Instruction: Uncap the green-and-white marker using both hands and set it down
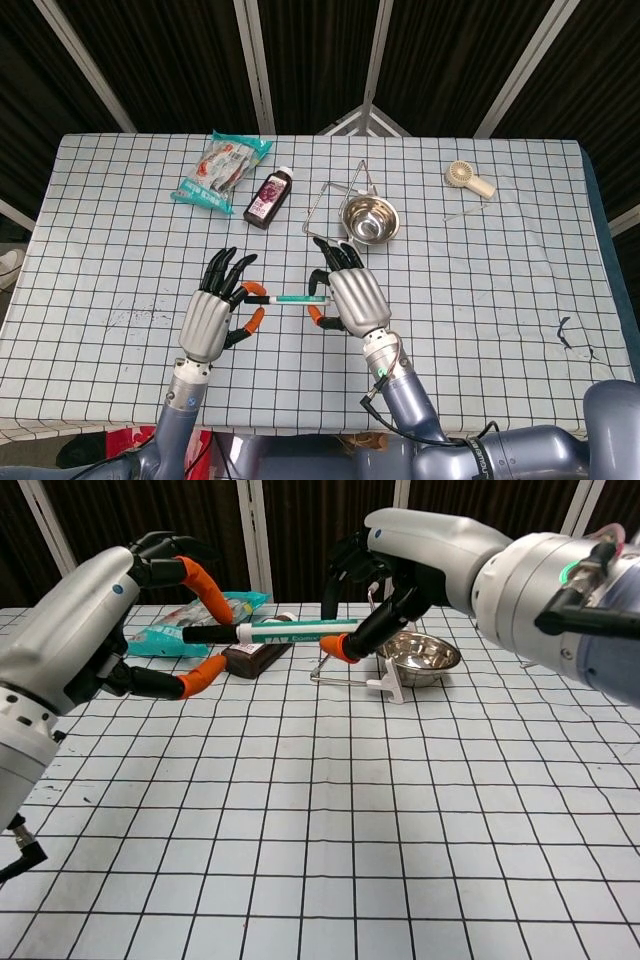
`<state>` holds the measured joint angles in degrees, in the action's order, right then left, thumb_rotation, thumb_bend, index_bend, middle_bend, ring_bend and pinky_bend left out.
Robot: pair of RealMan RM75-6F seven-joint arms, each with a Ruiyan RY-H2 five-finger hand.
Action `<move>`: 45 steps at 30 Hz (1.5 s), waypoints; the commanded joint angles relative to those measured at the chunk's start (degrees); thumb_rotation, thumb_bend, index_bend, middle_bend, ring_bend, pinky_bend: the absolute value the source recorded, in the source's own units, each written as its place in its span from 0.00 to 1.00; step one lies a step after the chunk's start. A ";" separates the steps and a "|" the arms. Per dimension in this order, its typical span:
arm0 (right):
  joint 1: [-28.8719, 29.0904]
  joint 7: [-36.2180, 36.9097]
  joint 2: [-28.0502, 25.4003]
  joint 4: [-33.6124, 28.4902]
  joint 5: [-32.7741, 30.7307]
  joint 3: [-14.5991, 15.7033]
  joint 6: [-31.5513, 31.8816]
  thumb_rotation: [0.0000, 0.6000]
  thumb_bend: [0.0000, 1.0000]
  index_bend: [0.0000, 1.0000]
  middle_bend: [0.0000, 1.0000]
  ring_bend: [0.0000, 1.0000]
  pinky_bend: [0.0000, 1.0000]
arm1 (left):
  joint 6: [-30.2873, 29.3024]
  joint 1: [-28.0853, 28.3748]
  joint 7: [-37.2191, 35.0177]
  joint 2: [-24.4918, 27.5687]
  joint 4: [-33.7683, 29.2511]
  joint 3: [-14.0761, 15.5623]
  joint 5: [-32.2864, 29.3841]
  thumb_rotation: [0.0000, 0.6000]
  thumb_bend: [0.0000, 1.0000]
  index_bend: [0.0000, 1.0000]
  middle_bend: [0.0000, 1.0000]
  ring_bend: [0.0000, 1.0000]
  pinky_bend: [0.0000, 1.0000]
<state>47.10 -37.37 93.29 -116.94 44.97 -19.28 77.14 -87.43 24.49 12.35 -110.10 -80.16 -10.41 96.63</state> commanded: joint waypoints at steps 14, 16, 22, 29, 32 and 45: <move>-0.67 2.51 -0.36 1.47 0.31 0.87 -0.82 1.00 0.41 0.62 0.07 0.12 0.07 | -1.28 -0.01 -0.39 0.10 0.37 0.07 -0.98 1.00 0.44 0.49 0.15 0.00 0.00; -0.69 2.70 -0.33 1.53 0.42 0.90 -0.85 1.00 0.41 0.62 0.07 0.12 0.07 | -1.26 0.07 -0.45 -0.03 0.54 0.00 -1.20 1.00 0.44 0.49 0.15 0.00 0.00; -0.81 3.10 -0.30 1.69 0.53 1.00 -0.85 1.00 0.41 0.62 0.07 0.12 0.07 | -1.02 0.40 -0.92 -0.55 1.80 0.09 -1.64 1.00 0.44 0.49 0.14 0.00 0.00; -0.76 3.43 -0.21 1.88 0.73 1.05 -1.08 1.00 0.41 0.62 0.07 0.12 0.07 | -1.04 0.87 -1.31 -1.10 2.51 0.05 -1.80 1.00 0.45 0.50 0.16 0.00 0.00; -0.77 3.58 -0.16 1.90 0.86 1.05 -1.07 1.00 0.41 0.62 0.07 0.12 0.07 | -0.99 1.03 -1.49 -1.21 2.61 0.13 -1.84 1.00 0.46 0.51 0.16 0.00 0.00; -1.26 4.72 -0.21 2.42 1.13 1.44 -1.42 1.00 0.41 0.62 0.07 0.12 0.07 | -1.82 1.19 -1.66 -1.57 3.36 0.08 -2.00 1.00 0.47 0.53 0.18 0.00 0.00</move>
<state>45.86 -32.66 93.08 -114.54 46.09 -17.85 75.73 -89.25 25.67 10.68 -111.68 -76.80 -10.33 94.63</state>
